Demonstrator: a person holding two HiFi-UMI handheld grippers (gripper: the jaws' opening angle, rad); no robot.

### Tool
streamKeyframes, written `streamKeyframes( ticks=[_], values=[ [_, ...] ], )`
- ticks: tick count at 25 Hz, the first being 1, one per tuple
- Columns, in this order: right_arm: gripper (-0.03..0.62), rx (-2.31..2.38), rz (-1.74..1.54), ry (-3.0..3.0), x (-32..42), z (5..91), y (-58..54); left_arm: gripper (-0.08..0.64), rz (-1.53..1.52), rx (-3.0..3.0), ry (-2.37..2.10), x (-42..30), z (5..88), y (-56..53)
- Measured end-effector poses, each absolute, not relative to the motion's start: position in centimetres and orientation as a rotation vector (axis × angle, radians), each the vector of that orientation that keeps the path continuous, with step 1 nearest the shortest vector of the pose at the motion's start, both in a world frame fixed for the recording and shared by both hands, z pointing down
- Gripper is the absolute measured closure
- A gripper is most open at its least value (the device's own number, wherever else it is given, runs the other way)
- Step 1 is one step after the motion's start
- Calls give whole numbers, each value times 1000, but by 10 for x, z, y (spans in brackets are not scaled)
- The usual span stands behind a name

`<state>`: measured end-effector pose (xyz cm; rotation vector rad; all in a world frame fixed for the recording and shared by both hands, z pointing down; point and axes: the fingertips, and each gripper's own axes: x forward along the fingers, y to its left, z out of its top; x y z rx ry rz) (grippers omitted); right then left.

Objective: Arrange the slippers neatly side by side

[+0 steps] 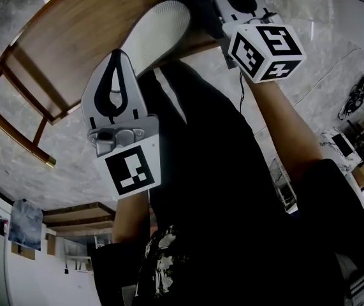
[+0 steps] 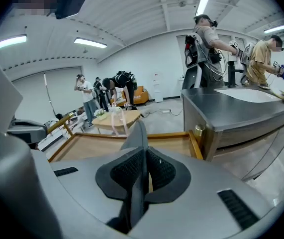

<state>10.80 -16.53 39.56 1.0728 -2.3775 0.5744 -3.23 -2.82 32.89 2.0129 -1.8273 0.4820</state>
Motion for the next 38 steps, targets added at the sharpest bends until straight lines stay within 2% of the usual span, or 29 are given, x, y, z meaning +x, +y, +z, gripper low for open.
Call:
streamKeyframes(
  ticks=[24, 38],
  values=[
    [569, 1299, 865, -2241, 133, 434, -157, 558, 500, 2012, -1808, -34, 335, -26],
    [569, 1227, 762, -2226, 112, 452, -153, 558, 507, 1995, -1811, -36, 338, -25]
  ],
)
